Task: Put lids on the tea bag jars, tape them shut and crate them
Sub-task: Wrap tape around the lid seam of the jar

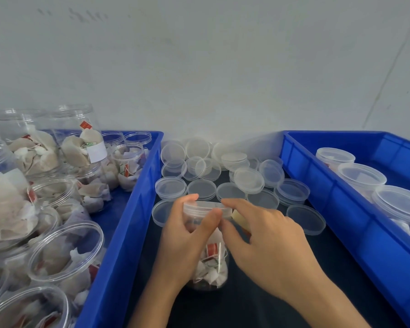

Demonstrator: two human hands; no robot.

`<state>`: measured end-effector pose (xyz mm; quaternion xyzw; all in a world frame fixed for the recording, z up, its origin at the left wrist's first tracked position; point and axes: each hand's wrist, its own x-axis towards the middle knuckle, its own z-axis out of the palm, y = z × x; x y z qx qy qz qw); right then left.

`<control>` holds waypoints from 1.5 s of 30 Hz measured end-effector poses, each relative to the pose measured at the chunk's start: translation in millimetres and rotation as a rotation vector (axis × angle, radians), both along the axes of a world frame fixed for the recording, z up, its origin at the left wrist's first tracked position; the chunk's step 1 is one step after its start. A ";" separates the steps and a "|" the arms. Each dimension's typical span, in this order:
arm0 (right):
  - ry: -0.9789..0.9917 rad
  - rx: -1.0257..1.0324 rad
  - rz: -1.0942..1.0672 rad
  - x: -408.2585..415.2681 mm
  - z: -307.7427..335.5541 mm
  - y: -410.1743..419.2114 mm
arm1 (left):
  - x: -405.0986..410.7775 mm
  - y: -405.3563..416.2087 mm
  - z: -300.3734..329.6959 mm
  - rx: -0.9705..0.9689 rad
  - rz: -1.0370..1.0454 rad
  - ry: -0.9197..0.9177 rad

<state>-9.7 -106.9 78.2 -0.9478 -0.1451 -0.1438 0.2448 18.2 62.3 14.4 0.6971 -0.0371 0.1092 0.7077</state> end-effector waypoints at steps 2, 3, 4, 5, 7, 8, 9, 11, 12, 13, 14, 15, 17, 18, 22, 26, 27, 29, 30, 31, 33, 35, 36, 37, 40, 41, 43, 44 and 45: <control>0.084 0.092 0.041 -2.2 0.8 -4.8 | 1.0 0.5 0.4 -0.029 0.023 -0.004; 0.101 0.126 0.046 -3.9 1.3 -6.3 | 1.2 0.7 0.4 -0.044 0.043 -0.008; 0.103 0.148 0.041 -6.0 1.6 -6.8 | 1.3 1.0 0.7 -0.053 0.065 -0.014; 0.094 0.160 0.035 -7.8 1.9 -6.2 | 1.4 1.5 0.7 -0.058 0.082 -0.022; 0.059 0.151 0.032 -10.9 1.6 -4.6 | 1.4 1.7 0.2 -0.061 0.105 -0.039; 0.038 0.124 0.035 -11.7 1.2 -3.7 | 1.1 1.6 0.0 -0.059 0.114 -0.046; 0.010 0.091 0.035 -12.3 0.9 -2.8 | 0.8 1.7 0.0 -0.057 0.121 -0.052; -0.055 0.044 0.031 -12.6 0.2 -1.8 | 0.2 2.4 0.0 -0.057 0.129 -0.065; -0.080 0.025 0.032 -12.3 -0.1 -1.8 | 0.0 2.6 -0.3 -0.058 0.133 -0.069; -0.095 0.009 0.035 -12.0 -0.2 -2.0 | 0.1 2.9 -0.7 -0.059 0.138 -0.072; -0.109 0.001 0.044 -11.3 -0.5 -2.4 | 0.3 3.3 -1.0 -0.061 0.142 -0.077; -0.119 0.001 0.056 -10.4 -0.7 -2.5 | 0.3 3.5 -1.1 -0.065 0.142 -0.081; -0.150 -0.004 0.076 -9.2 -2.3 -3.2 | 0.8 3.7 -1.2 -0.082 0.134 -0.085; -0.186 -0.022 0.072 -8.6 -3.5 -3.5 | 1.1 3.7 -1.5 -0.094 0.133 -0.087; -0.328 -0.054 0.040 -8.8 -8.3 -0.5 | 1.7 4.4 -2.2 -0.125 0.165 -0.108; -0.422 -0.047 0.039 -3.7 -18.8 -0.8 | 1.8 4.6 -2.3 -0.133 0.178 -0.112; -0.445 -0.048 0.039 -2.6 -20.4 -0.8 | 1.7 4.8 -2.5 -0.140 0.179 -0.111; -0.481 -0.052 0.043 0.0 -22.7 -0.5 | 2.0 4.9 -2.2 -0.148 0.177 -0.114; -0.492 -0.047 0.047 1.4 -23.8 -0.8 | 1.9 4.9 -2.1 -0.150 0.175 -0.116; -0.502 -0.038 0.049 3.0 -24.4 -1.6 | 1.8 4.8 -1.9 -0.151 0.172 -0.118; -0.510 -0.020 0.050 5.6 -24.8 -2.9 | 1.6 4.7 -2.0 -0.153 0.166 -0.122; -0.514 -0.018 0.055 7.6 -24.7 -3.7 | 1.6 4.5 -2.0 -0.154 0.164 -0.130; -0.518 -0.025 0.058 8.4 -24.9 -4.0 | 1.6 4.5 -2.0 -0.154 0.164 -0.133; -0.525 -0.033 0.060 9.3 -25.4 -4.5 | 1.6 4.4 -2.1 -0.155 0.162 -0.135; -0.580 -0.057 0.061 11.6 -28.4 -5.6 | 1.8 4.9 -2.7 -0.155 0.159 -0.146; -0.616 -0.070 0.065 12.0 -29.6 -5.7 | 1.8 5.3 -2.8 -0.150 0.159 -0.150; -0.701 -0.105 0.066 12.0 -31.9 -5.3 | 1.6 5.6 -3.1 -0.144 0.152 -0.148; -0.739 -0.119 0.064 12.3 -33.0 -5.0 | 1.7 5.9 -3.3 -0.139 0.151 -0.147; -0.767 -0.131 0.061 12.8 -34.2 -5.0 | 2.0 6.2 -3.4 -0.132 0.152 -0.151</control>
